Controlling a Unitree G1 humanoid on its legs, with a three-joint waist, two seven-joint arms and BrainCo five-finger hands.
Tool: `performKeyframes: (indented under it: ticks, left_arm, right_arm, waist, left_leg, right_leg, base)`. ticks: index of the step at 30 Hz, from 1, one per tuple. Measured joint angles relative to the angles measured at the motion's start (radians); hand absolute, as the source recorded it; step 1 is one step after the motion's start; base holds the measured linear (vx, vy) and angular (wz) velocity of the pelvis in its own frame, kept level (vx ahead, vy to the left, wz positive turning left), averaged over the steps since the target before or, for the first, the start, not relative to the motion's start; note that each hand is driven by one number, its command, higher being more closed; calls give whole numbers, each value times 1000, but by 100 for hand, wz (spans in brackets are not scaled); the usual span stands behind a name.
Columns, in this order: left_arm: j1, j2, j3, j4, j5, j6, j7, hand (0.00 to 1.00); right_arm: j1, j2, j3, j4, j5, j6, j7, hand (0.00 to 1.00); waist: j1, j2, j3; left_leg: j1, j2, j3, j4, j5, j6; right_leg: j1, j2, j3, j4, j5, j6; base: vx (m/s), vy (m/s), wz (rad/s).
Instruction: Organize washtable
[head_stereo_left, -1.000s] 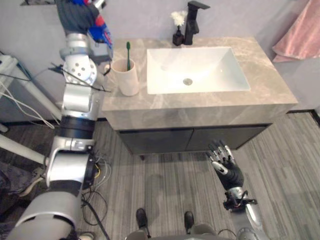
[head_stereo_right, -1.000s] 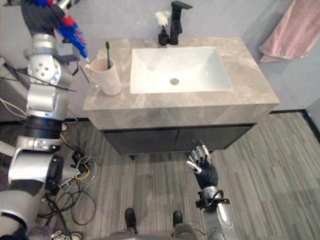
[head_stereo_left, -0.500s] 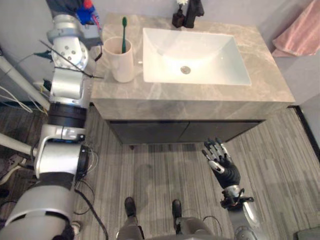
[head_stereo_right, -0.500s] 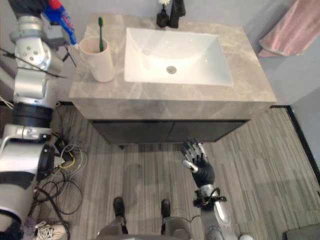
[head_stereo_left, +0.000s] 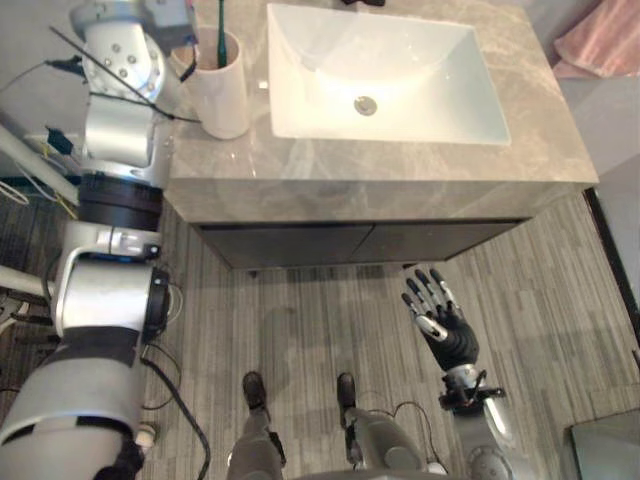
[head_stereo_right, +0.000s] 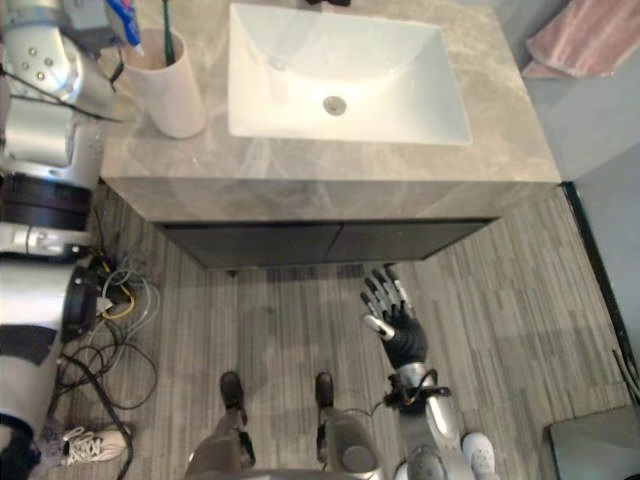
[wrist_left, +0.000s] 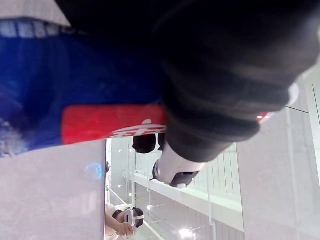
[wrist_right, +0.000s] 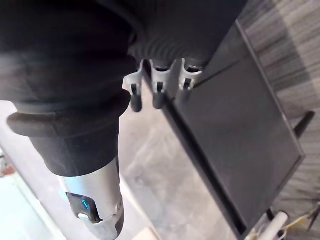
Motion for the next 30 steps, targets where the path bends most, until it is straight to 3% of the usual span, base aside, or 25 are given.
performKeyframes:
  ticks: [11,30]
  left_arm:
    - [-42,0,-2,19,-7,-19,2,100]
    - [-37,-2,2,29,-7,-20,1,100]
  right_arm:
    - [0,0,13,-1,11,-1,0,0]
    - [-1,0,15,-1,23,-1,1,0]
  waist:
    - [-1,-2,37]
    - [-2,-1,38]
  left_leg:
    - [-3,0,-2,0,0,0]
    - [-17,-1,-36,0,5,-1]
  right_leg:
    - [-5,-1,8,-1,2,0]
    - [6,0,-28,-16,2,0]
  base:
    - [12,2,-2]
    - [5,4,5]
